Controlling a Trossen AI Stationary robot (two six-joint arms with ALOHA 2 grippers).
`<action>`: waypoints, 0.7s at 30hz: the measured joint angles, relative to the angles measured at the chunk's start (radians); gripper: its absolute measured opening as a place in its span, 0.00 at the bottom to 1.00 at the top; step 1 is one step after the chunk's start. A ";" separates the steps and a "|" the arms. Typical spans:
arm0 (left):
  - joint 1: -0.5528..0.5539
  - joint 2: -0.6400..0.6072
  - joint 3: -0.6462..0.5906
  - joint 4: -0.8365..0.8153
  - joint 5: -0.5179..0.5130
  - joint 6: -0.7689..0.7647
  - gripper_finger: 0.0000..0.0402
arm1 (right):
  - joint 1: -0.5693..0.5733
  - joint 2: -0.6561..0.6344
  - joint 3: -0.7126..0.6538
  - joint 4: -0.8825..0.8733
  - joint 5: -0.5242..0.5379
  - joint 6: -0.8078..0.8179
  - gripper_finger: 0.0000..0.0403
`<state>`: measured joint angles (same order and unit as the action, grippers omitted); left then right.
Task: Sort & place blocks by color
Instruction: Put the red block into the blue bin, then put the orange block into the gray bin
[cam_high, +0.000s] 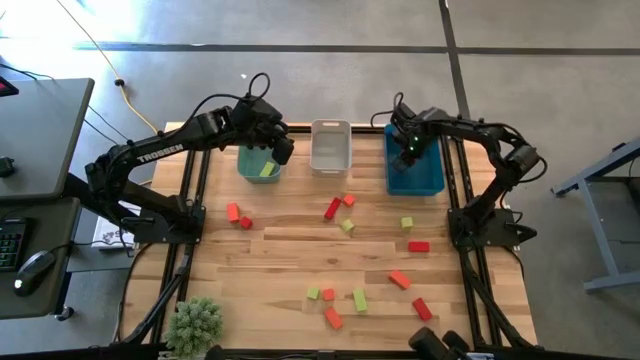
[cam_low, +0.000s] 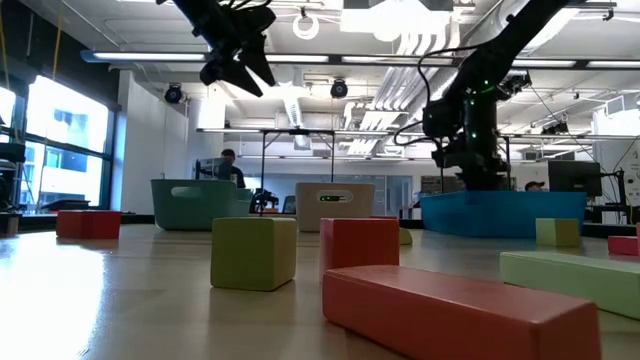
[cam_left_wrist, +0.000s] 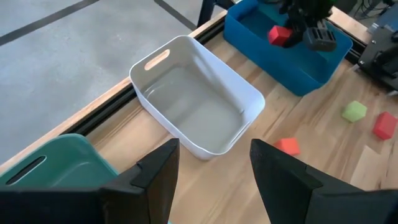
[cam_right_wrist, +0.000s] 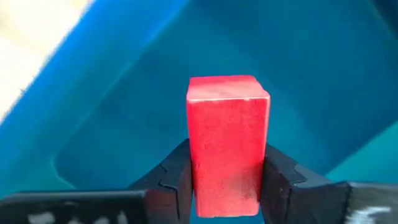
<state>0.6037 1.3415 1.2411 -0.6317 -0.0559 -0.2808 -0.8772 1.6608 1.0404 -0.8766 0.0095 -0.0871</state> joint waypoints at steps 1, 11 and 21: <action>0.000 0.000 0.000 -0.002 0.001 -0.004 0.47 | 0.000 0.000 -0.005 0.001 -0.002 0.000 0.28; 0.000 0.000 0.000 -0.099 0.018 -0.089 0.47 | 0.001 0.000 -0.009 0.014 -0.001 0.000 0.34; 0.000 0.000 0.000 -0.169 0.030 -0.109 0.47 | 0.001 0.000 0.009 -0.012 -0.015 0.016 0.50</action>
<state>0.6037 1.3418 1.2411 -0.8006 -0.0258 -0.3898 -0.8764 1.6611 1.0490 -0.8882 -0.0051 -0.0708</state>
